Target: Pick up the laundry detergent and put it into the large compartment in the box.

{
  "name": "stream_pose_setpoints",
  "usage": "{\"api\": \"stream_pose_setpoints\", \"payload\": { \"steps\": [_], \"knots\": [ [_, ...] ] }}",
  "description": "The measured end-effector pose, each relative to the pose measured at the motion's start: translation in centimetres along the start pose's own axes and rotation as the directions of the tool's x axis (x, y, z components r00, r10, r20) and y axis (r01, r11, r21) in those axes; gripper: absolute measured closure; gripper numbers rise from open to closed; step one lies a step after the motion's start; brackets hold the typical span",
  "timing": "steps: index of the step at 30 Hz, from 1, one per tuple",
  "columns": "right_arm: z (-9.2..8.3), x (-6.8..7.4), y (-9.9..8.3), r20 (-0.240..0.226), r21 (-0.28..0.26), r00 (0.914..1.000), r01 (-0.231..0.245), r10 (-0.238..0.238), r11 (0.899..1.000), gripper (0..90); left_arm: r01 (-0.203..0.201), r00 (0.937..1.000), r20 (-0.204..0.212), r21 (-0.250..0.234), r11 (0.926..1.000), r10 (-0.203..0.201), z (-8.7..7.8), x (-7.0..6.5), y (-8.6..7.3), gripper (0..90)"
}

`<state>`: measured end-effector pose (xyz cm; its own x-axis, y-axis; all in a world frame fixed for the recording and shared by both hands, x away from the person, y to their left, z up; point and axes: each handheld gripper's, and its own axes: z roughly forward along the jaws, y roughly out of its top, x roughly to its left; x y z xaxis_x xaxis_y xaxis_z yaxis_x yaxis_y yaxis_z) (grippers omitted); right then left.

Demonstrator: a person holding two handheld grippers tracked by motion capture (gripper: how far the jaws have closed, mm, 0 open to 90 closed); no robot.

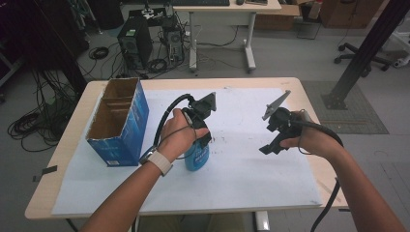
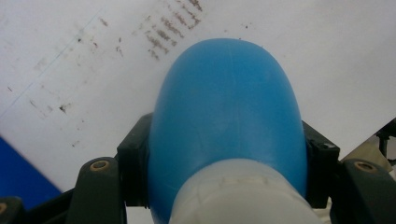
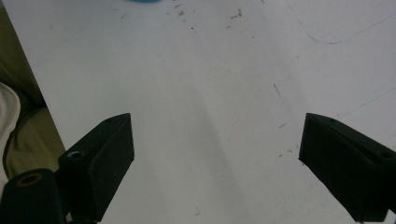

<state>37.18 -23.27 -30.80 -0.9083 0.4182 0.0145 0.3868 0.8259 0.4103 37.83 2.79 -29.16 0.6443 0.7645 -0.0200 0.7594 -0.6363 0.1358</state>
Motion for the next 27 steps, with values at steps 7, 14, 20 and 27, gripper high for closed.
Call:
{"api": "stream_pose_setpoints", "payload": {
  "steps": [7,14,20,27],
  "knots": [
    [0.1,-0.01,-0.09,-0.001,-0.001,1.0,-0.005,0.005,1.0,10.4,-0.003,1.0,0.002,-0.005,1.0,0.003,0.0,-0.02,-0.03,36.9],
    [-0.03,0.03,-0.01,0.001,-0.003,1.0,-0.003,0.003,1.0,10.4,-0.001,1.0,0.007,-0.001,1.0,0.001,-0.07,0.05,-0.02,37.0],
    [-0.16,0.0,-0.12,0.003,-0.001,1.0,-0.005,0.005,1.0,10.4,0.011,0.9999,0.008,-0.009,0.9999,-0.011,-0.23,0.08,-0.05,37.1],
    [-0.22,0.05,-0.09,0.005,-0.003,1.0,-0.004,0.004,1.0,10.4,0.023,0.9997,0.012,-0.01,0.9997,-0.023,-0.84,0.1,-0.12,37.1]
  ]
}}
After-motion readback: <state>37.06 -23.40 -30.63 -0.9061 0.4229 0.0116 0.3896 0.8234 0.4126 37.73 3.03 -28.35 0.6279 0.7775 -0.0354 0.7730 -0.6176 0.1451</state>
